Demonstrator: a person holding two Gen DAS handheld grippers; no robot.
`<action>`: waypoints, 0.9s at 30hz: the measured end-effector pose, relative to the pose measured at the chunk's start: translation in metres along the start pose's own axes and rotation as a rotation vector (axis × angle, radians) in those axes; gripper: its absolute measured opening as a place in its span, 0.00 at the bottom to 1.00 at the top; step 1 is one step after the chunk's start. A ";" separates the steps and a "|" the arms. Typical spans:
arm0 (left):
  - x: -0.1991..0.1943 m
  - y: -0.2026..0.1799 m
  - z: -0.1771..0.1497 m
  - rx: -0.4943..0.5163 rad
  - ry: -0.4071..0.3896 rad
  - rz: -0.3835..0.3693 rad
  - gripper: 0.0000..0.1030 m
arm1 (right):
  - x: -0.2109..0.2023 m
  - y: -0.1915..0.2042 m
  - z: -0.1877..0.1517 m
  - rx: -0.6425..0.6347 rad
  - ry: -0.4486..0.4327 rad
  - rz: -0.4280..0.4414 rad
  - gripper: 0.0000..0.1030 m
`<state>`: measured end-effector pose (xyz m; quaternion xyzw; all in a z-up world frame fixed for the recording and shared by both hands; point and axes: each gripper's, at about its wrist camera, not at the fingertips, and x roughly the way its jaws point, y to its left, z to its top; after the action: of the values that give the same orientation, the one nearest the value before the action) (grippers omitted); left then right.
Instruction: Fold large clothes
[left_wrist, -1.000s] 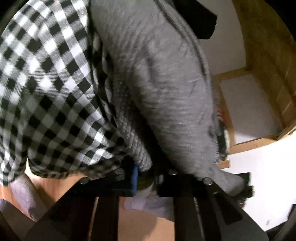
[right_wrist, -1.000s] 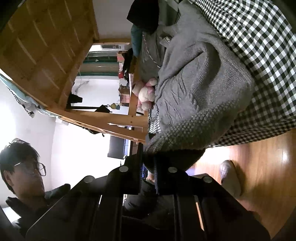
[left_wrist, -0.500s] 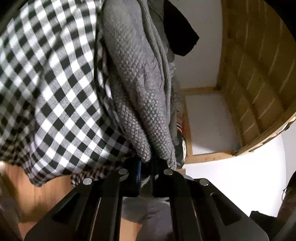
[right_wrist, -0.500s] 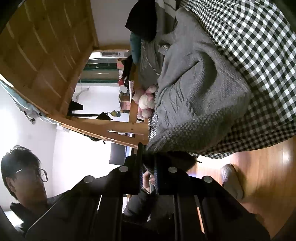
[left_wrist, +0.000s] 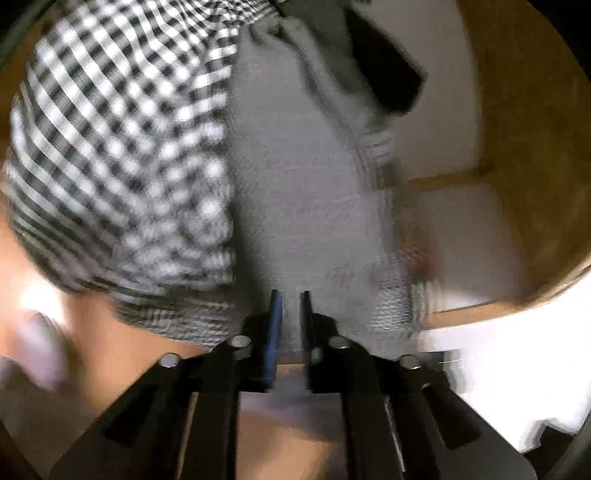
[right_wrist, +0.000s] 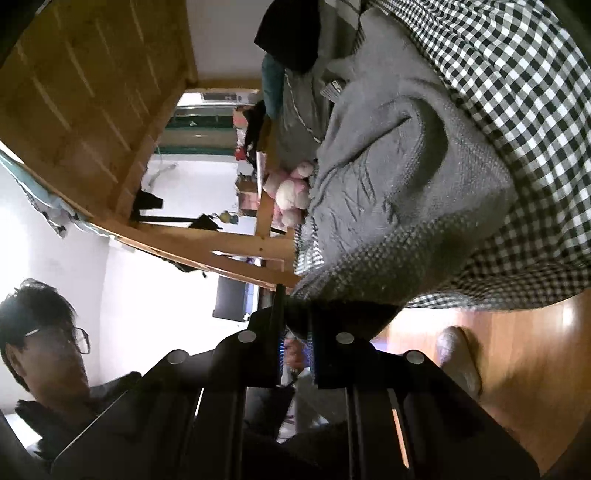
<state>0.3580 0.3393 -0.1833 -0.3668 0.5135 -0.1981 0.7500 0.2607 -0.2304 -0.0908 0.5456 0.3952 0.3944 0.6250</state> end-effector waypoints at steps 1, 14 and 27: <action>0.008 -0.002 -0.005 0.071 0.021 0.072 0.62 | -0.001 0.001 0.001 -0.003 -0.007 0.003 0.12; 0.097 -0.042 -0.037 0.270 0.030 -0.001 0.90 | 0.005 0.059 0.056 -0.087 -0.074 0.089 0.12; 0.091 -0.046 -0.013 0.141 0.041 -0.188 0.19 | 0.010 0.064 0.083 -0.096 -0.074 0.053 0.12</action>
<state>0.3855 0.2436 -0.2085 -0.3558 0.4768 -0.3107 0.7413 0.3374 -0.2462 -0.0204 0.5393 0.3379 0.4087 0.6542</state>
